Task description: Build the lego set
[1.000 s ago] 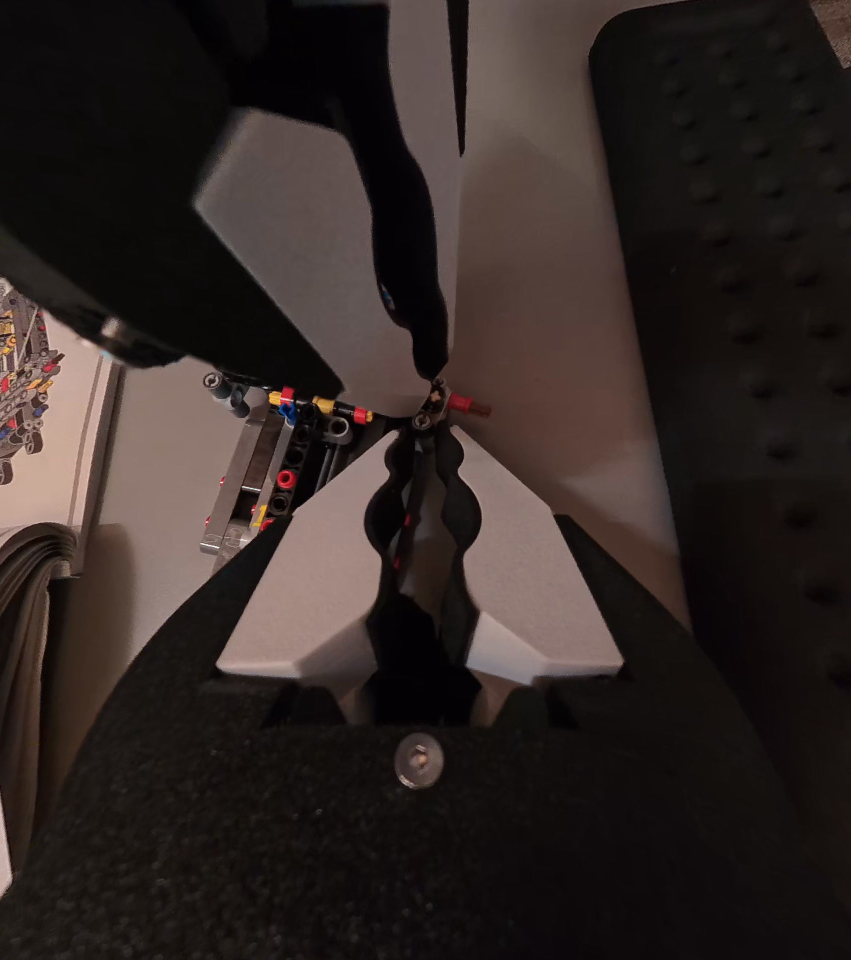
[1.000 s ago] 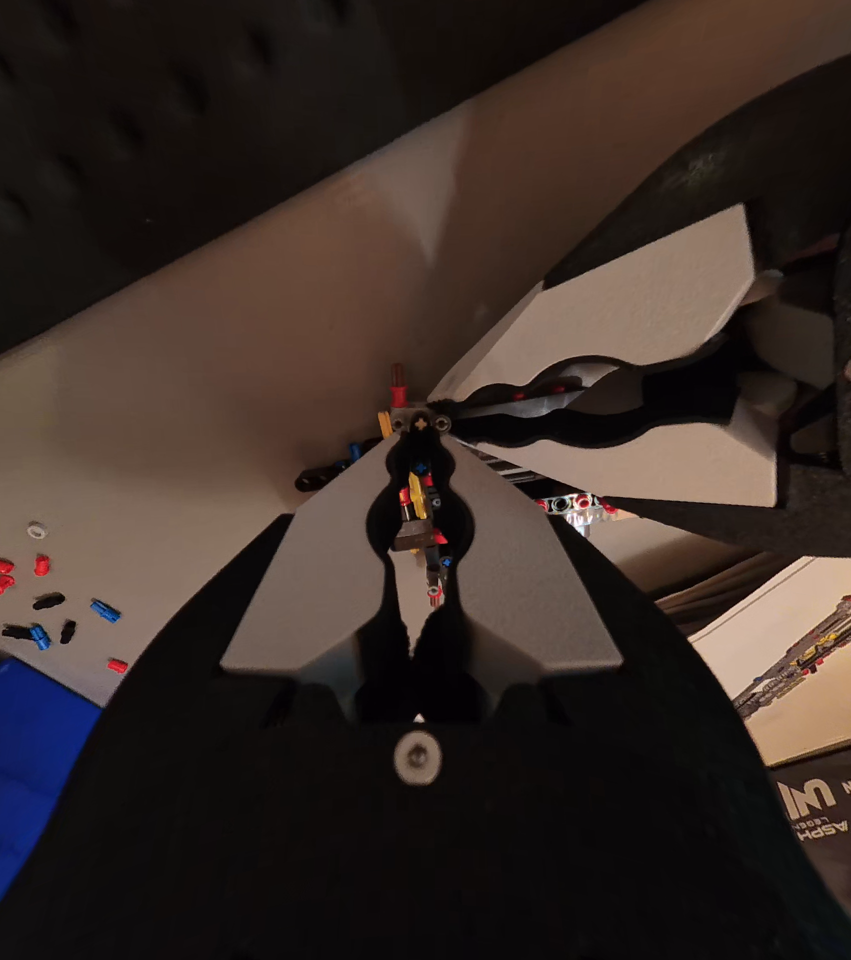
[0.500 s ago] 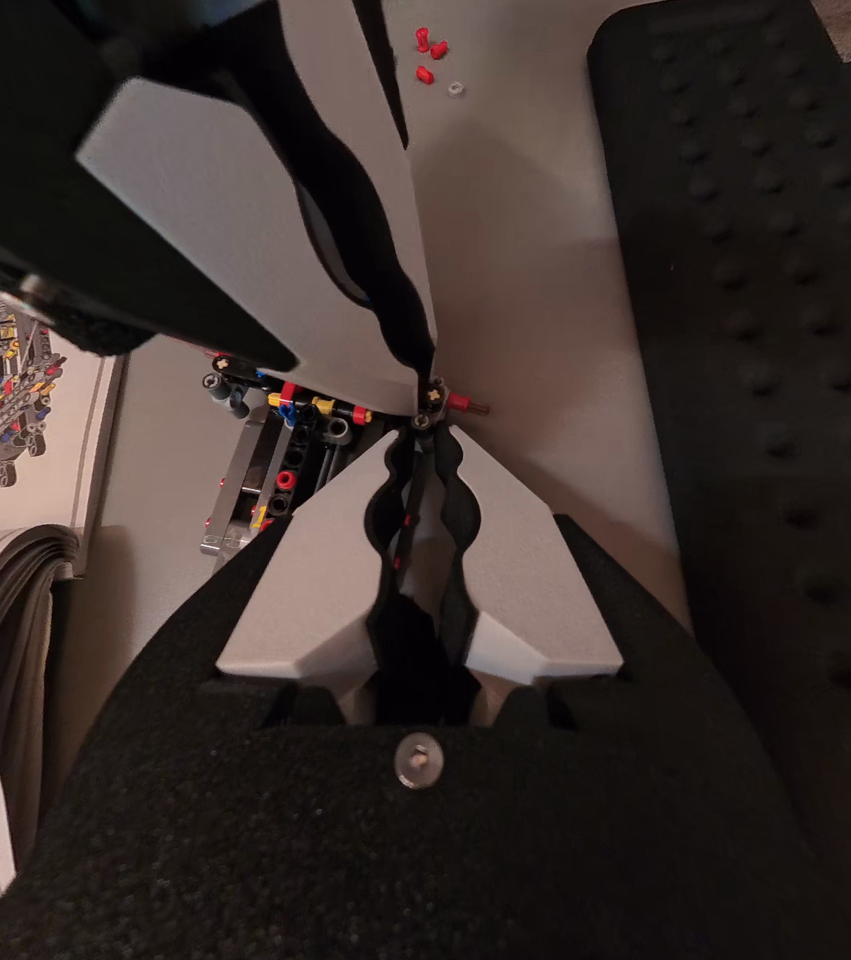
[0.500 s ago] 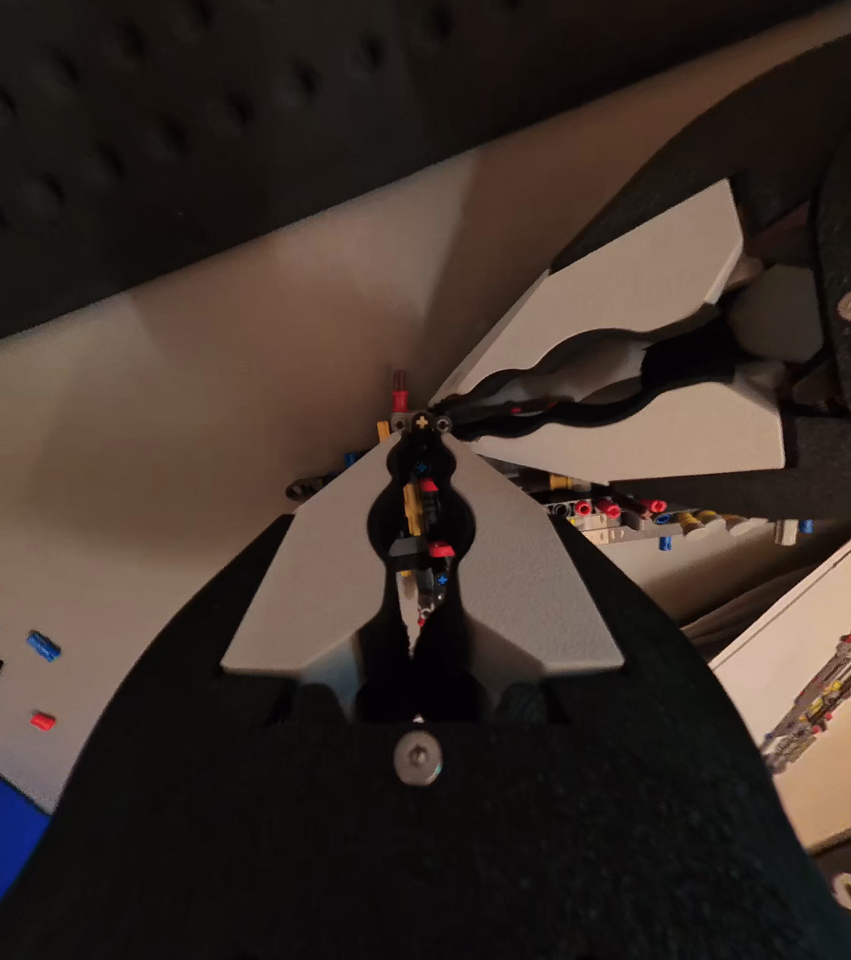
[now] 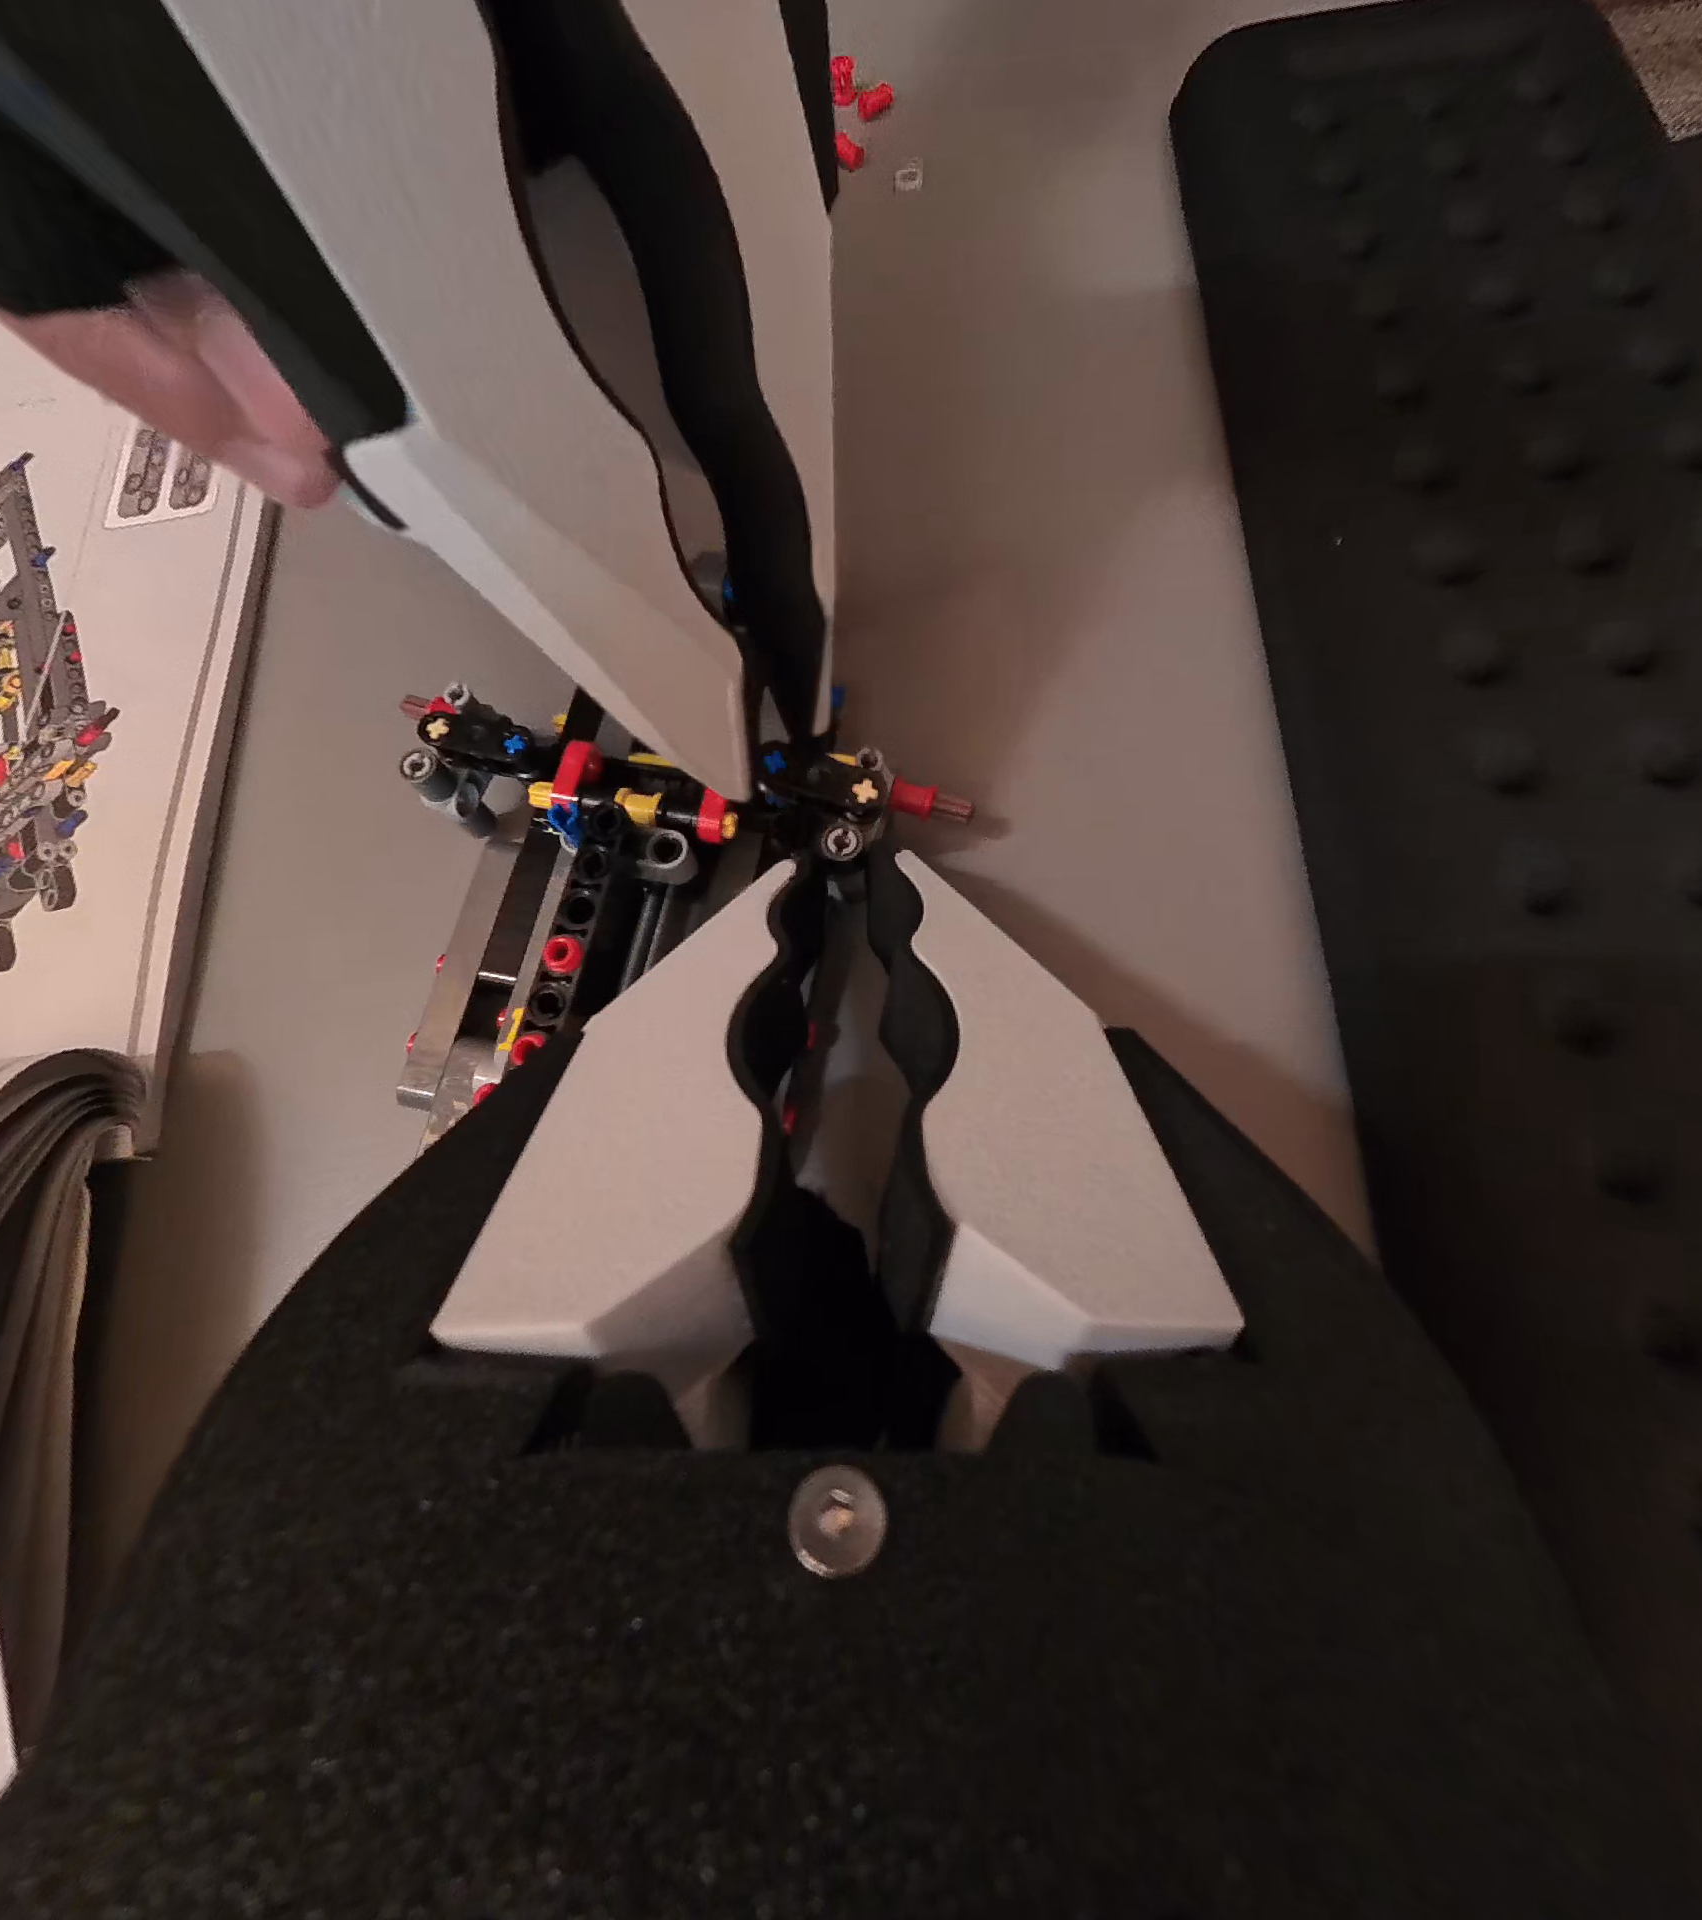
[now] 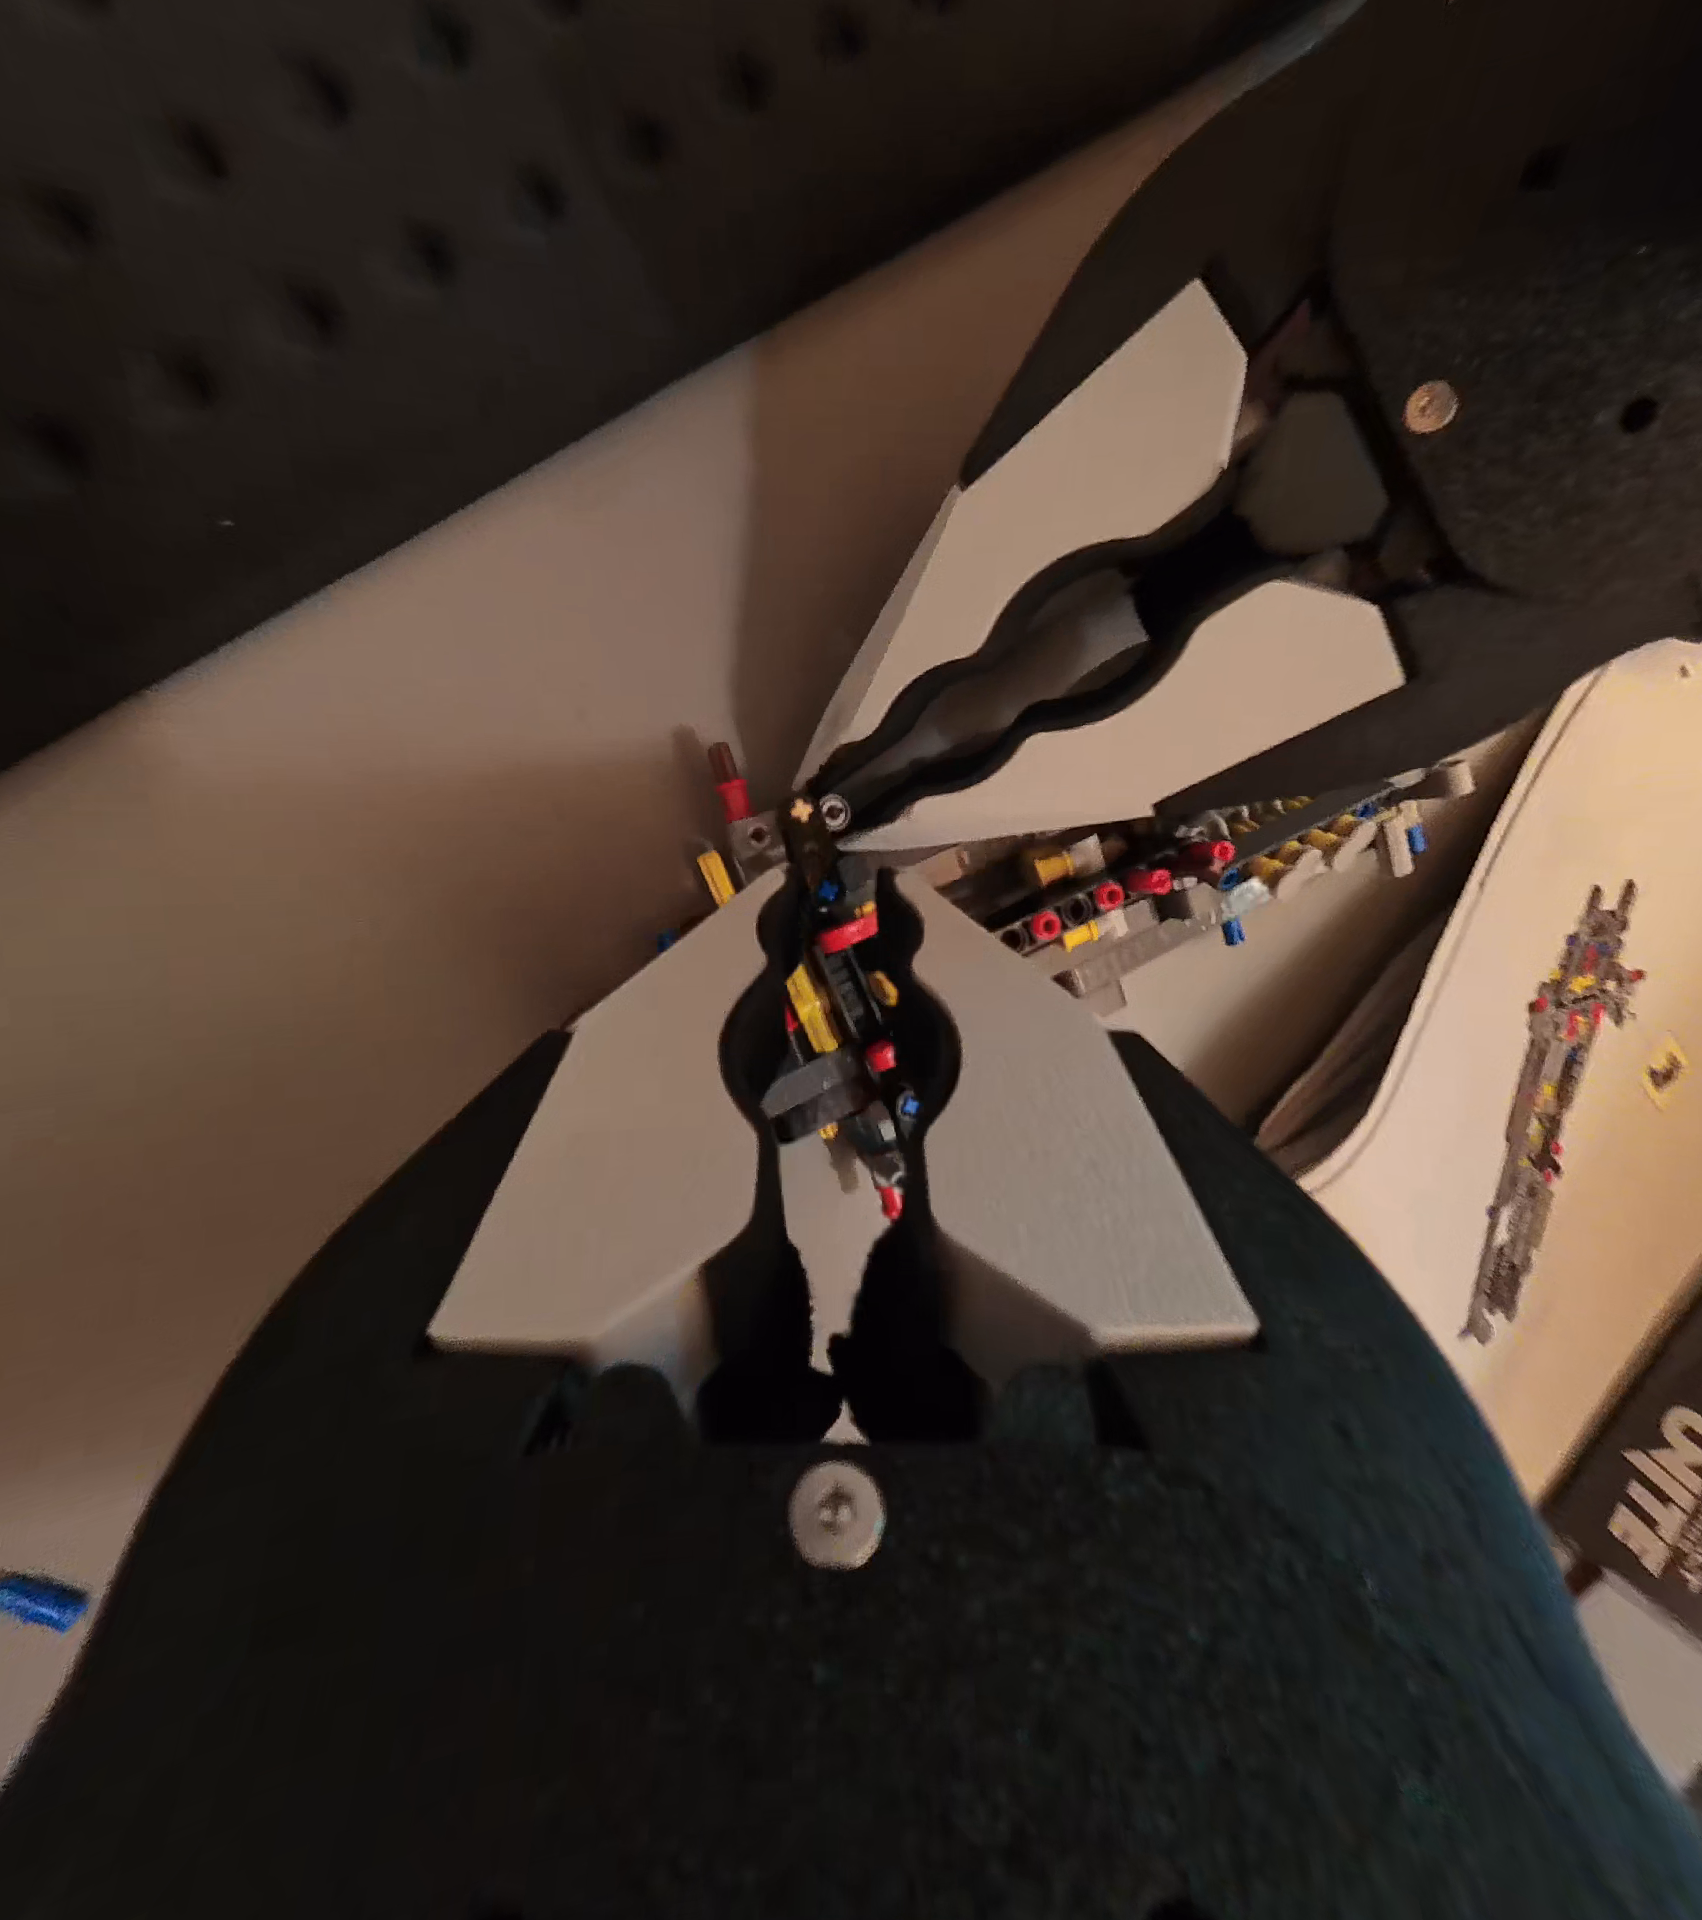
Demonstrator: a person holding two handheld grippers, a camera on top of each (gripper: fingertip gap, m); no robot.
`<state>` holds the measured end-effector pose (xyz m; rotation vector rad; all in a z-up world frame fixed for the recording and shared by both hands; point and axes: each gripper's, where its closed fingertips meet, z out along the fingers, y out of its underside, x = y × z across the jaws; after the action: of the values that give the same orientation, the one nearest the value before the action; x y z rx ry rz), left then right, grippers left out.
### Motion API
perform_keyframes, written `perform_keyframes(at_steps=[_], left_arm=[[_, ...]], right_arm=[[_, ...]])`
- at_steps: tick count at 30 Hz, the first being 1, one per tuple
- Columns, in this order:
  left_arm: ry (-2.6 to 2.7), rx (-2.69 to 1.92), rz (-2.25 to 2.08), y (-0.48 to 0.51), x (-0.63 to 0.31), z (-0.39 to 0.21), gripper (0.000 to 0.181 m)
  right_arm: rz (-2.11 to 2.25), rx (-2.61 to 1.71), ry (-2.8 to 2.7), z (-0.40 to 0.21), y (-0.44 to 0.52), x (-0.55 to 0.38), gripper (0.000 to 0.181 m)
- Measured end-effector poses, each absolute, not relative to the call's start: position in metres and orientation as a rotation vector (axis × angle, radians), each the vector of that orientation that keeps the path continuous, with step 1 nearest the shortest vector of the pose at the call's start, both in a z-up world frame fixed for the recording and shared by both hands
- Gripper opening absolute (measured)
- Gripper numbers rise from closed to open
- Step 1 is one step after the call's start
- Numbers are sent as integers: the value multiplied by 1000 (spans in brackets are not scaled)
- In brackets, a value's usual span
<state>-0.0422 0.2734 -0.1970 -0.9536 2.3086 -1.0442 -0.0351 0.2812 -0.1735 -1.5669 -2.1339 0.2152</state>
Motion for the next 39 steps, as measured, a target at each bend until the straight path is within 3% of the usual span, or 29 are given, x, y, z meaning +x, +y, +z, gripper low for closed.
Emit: perform_keyframes(at_steps=[28,39], left_arm=[[2279,-1006,-1035,279,-37,-197,5],[2250,-1043,-1035,283,-34,-196,6]], right_arm=[[-132,-1556,-2415,-187,290,-22,5],[-276,-1762,-2104,-165,298,-10,9]])
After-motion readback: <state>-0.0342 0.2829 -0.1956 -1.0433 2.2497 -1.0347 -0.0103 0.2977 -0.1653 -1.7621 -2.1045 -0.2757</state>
